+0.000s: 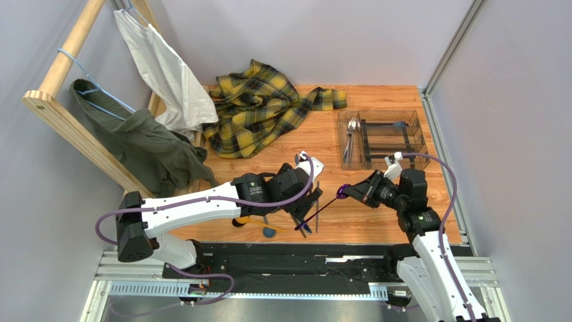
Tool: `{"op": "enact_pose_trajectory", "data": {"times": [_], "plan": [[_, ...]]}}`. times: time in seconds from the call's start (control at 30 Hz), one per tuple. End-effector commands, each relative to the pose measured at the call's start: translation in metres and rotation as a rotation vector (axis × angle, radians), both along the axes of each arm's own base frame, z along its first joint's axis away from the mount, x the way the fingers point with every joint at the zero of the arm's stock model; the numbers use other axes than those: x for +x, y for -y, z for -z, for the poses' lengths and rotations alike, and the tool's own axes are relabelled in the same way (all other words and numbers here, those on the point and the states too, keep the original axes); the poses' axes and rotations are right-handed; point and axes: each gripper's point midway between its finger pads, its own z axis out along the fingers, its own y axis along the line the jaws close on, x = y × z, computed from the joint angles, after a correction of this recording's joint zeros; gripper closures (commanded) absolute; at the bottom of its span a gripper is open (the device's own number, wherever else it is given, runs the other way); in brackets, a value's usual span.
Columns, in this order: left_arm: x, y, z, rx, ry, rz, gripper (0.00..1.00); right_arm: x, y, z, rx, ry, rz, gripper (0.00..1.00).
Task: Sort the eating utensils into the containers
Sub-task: Pick up the spoon from the center of the board, then place the spoon in the storage box.
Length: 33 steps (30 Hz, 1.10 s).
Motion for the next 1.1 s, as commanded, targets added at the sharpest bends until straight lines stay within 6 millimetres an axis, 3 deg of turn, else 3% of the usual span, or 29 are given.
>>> {"op": "enact_pose_trajectory", "data": {"times": [0.0,0.27,0.43,0.5,0.6,0.73,0.97,1.07], "plan": [[0.014,-0.017,-0.009,-0.082,-0.029,-0.041,0.14,0.011,0.002,-0.014,-0.03,0.052,0.002,1.0],[0.018,-0.058,-0.019,-0.167,-0.094,-0.093,0.14,0.034,0.005,-0.025,-0.076,0.071,0.021,1.0],[0.013,-0.073,-0.04,-0.206,-0.096,-0.095,0.14,0.058,0.007,-0.044,-0.113,0.092,0.042,1.0],[0.011,-0.08,-0.042,-0.184,-0.099,-0.095,0.14,0.068,0.008,-0.059,-0.129,0.121,0.045,1.0],[0.007,-0.085,-0.046,-0.177,-0.096,-0.081,0.14,0.082,0.009,-0.065,-0.146,0.122,0.053,1.0],[0.005,-0.091,-0.045,-0.155,-0.09,-0.063,0.15,0.102,0.011,-0.094,-0.168,0.168,0.07,1.0],[0.002,-0.107,-0.026,-0.135,-0.085,-0.062,0.14,0.124,0.015,-0.113,-0.195,0.192,0.103,1.0],[0.0,-0.115,-0.026,-0.147,-0.075,-0.077,0.15,0.133,0.019,-0.112,-0.218,0.192,0.124,1.0]]}}
